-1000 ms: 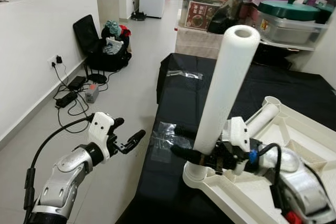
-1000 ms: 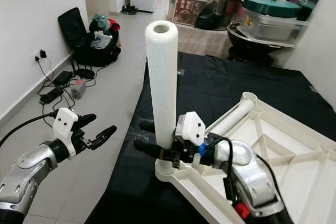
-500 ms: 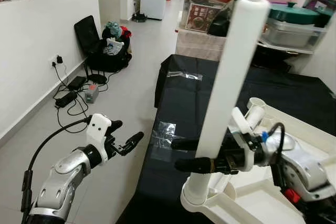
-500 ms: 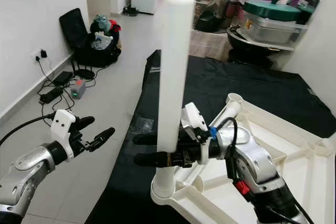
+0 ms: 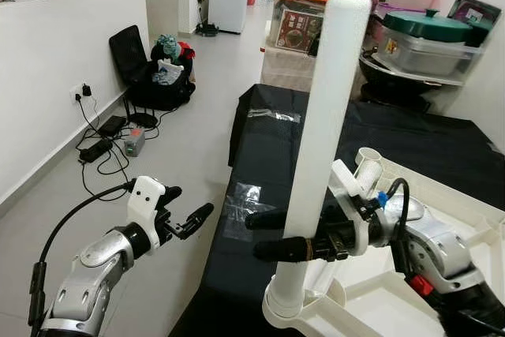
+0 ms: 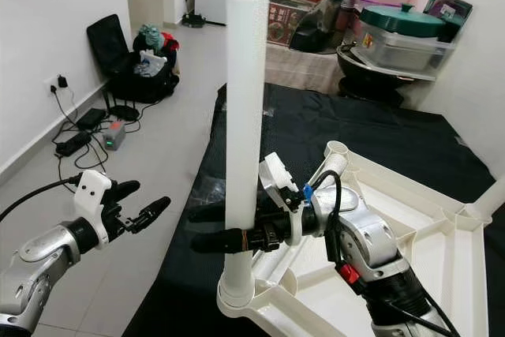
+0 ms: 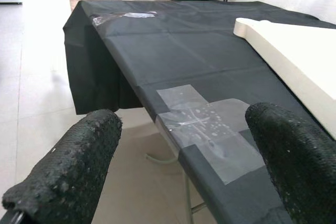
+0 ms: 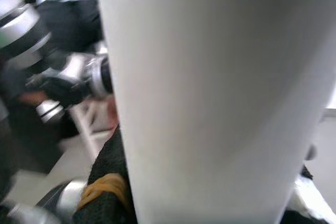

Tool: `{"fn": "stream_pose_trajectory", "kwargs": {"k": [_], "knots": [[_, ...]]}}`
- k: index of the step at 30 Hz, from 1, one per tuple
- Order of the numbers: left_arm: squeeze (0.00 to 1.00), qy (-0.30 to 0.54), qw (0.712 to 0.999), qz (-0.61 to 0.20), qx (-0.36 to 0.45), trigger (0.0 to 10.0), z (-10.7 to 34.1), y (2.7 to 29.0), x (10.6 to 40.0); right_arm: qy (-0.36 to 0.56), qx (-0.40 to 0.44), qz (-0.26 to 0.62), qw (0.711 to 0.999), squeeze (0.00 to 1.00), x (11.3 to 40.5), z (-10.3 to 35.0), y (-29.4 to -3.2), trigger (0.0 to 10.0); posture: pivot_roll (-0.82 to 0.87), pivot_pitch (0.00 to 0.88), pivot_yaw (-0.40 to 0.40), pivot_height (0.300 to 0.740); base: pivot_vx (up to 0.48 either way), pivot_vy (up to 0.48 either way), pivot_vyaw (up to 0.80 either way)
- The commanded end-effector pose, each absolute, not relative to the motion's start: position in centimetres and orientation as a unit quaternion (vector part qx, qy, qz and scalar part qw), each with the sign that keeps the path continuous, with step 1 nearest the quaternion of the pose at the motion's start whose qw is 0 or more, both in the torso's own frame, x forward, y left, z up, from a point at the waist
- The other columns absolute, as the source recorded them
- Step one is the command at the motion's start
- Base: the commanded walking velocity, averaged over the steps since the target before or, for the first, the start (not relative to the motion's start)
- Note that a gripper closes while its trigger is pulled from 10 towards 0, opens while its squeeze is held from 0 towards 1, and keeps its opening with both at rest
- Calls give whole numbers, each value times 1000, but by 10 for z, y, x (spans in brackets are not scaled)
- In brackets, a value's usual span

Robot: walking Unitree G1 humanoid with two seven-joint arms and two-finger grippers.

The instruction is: Building children table

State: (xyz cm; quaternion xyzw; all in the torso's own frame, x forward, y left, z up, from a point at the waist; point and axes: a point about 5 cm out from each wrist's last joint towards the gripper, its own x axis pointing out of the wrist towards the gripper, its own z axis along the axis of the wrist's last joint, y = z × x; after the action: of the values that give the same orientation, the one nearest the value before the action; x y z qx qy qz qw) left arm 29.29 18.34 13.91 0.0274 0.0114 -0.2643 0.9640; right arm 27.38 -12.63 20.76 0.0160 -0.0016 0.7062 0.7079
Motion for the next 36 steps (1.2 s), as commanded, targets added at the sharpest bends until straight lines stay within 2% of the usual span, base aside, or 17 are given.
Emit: {"fn": "stream_pose_trajectory", "kwargs": {"k": [1, 2, 3, 4, 6, 8, 12, 16, 18, 20, 22, 26, 29, 33, 34, 35, 36], "knots": [[0, 21, 964, -263, 26, 10000, 136, 184, 293, 29, 30, 669, 742, 0, 278, 186, -122, 10000, 130, 0, -126, 740, 0, 0, 0], [0, 22, 965, -261, 27, 10000, 135, 184, 293, 32, 11, 623, 782, 0, 283, 178, -122, 10000, 127, 0, -124, 740, 0, 0, 0], [0, 23, 965, -261, 27, 10000, 135, 185, 292, 33, -5, 593, 805, 0, 286, 172, -123, 10000, 127, 0, -124, 740, 0, 0, 0], [0, 23, 965, -261, 27, 10000, 135, 185, 292, 33, -5, 593, 805, 0, 286, 172, -123, 10000, 127, 0, -124, 740, 0, 0, 0], [0, 24, 966, -255, 28, 10000, 134, 186, 294, 81, -39, 351, 932, 0, 310, 150, -142, 10000, 114, 0, -106, 740, 0, 0, 0], [0, 22, 968, -250, 29, 10000, 135, 187, 296, 91, -49, 170, 980, 0, 317, 142, -164, 10000, 108, 0, -99, 740, 0, 0, 0], [0, 20, 969, -246, 29, 10000, 136, 187, 299, 48, -96, 53, 993, 0, 308, 148, -181, 10000, 102, 0, -93, 740, 0, 0, 0], [0, 20, 969, -246, 28, 10000, 136, 186, 300, 42, -109, 9, 993, 0, 299, 147, -184, 10000, 97, 0, -87, 740, 0, 0, 0], [0, 21, 969, -245, 27, 10000, 135, 186, 300, 59, -99, -12, 993, 0, 296, 141, -185, 10000, 92, 0, -86, 740, 0, 0, 0], [0, 25, 970, -240, 27, 10000, 134, 185, 302, 124, -43, -83, 988, 0, 290, 118, -192, 10000, 96, 0, -92, 740, 0, 0, 0], [0, 25, 970, -240, 27, 10000, 134, 185, 302, 124, -43, -83, 988, 0, 290, 118, -192, 10000, 96, 0, -92, 740, 0, 0, 0], [0, 41, 973, -225, 26, 10000, 129, 185, 302, 189, 34, -214, 958, 0, 288, 97, -204, 10000, 99, 0, -99, 740, 0, 0, 0], [0, 45, 974, -221, 25, 10000, 127, 186, 302, 214, 52, -245, 944, 0, 288, 90, -205, 10000, 102, 0, -102, 740, 0, 0, 0], [0, 46, 974, -219, 25, 10000, 126, 186, 303, 215, 48, -239, 946, 0, 289, 91, -200, 10000, 102, 0, -102, 740, 0, 0, 0], [0, 46, 974, -219, 24, 10000, 126, 186, 303, 197, 63, -184, 961, 0, 295, 96, -188, 10000, 100, 0, -102, 740, 0, 0, 0], [0, 46, 974, -219, 24, 10000, 126, 186, 303, 197, 63, -184, 961, 0, 295, 96, -188, 10000, 100, 0, -102, 740, 0, 0, 0], [0, 50, 974, -221, 19, 10000, 125, 185, 303, 132, 104, 48, 985, 0, 306, 117, -146, 10000, 95, 0, -97, 740, 0, 0, 0]]}}
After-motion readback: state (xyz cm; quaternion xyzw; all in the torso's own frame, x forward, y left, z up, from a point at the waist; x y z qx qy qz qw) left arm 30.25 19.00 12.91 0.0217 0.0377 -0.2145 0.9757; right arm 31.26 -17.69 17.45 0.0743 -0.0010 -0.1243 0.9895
